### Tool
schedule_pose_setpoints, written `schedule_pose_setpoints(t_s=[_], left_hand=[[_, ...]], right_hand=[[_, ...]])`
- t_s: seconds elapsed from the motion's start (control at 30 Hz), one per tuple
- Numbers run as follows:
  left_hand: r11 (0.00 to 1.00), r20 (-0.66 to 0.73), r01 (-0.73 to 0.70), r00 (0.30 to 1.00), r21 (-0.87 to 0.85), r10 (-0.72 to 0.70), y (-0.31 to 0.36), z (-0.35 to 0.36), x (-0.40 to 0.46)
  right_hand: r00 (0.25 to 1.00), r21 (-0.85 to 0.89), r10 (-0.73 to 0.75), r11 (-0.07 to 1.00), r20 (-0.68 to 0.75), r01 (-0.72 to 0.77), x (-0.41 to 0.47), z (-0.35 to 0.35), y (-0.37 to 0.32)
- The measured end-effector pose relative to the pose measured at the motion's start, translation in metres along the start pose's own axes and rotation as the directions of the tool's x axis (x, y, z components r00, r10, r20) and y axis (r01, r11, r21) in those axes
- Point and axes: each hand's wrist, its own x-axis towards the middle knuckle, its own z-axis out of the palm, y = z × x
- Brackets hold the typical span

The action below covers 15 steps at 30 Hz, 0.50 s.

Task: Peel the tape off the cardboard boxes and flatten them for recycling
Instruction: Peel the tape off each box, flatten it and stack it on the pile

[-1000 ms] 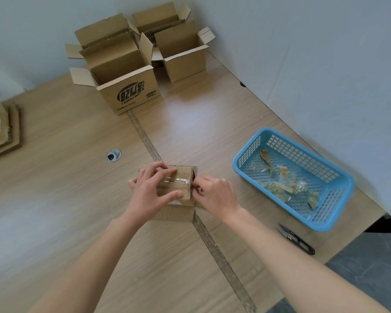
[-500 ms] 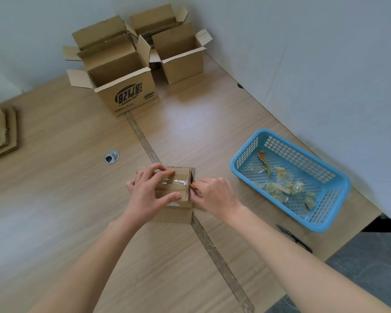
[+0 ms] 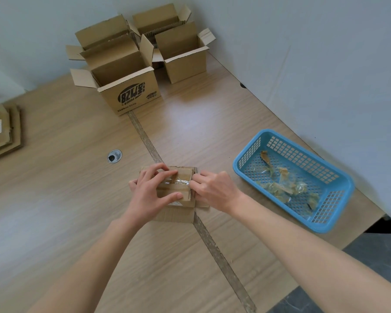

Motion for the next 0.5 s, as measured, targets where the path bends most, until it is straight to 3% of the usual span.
schedule_pose_setpoints(t_s=[0.07, 0.13, 0.23, 0.27, 0.37, 0.5], left_hand=[[1.0, -0.005, 0.009, 1.0, -0.009, -0.009, 0.001, 0.001, -0.001], [1.0, -0.005, 0.002, 1.0, -0.017, -0.002, 0.002, 0.003, -0.001], [0.999, -0.012, -0.011, 1.0, -0.042, 0.01, 0.001, 0.004, 0.001], [0.999, -0.014, -0.013, 1.0, -0.048, 0.012, 0.001, 0.004, 0.001], [0.999, -0.014, -0.004, 1.0, -0.032, 0.003, 0.001, 0.004, 0.002], [1.0, -0.007, 0.008, 1.0, -0.015, -0.009, 0.001, 0.004, 0.0]], right_hand=[[1.0, 0.029, 0.024, 0.999, 0.005, -0.024, 0.0, 0.0, 0.003], [0.989, 0.142, 0.143, 0.981, -0.045, -0.136, -0.005, 0.006, 0.0], [0.902, 0.496, 0.418, 0.763, 0.11, -0.414, -0.015, 0.012, -0.002], [0.878, 0.545, 0.447, 0.699, 0.174, -0.464, -0.019, 0.015, -0.002], [0.869, 0.493, 0.445, 0.719, 0.214, -0.49, -0.023, 0.018, -0.007], [0.89, 0.397, 0.43, 0.798, 0.15, -0.453, -0.016, 0.02, -0.011]])
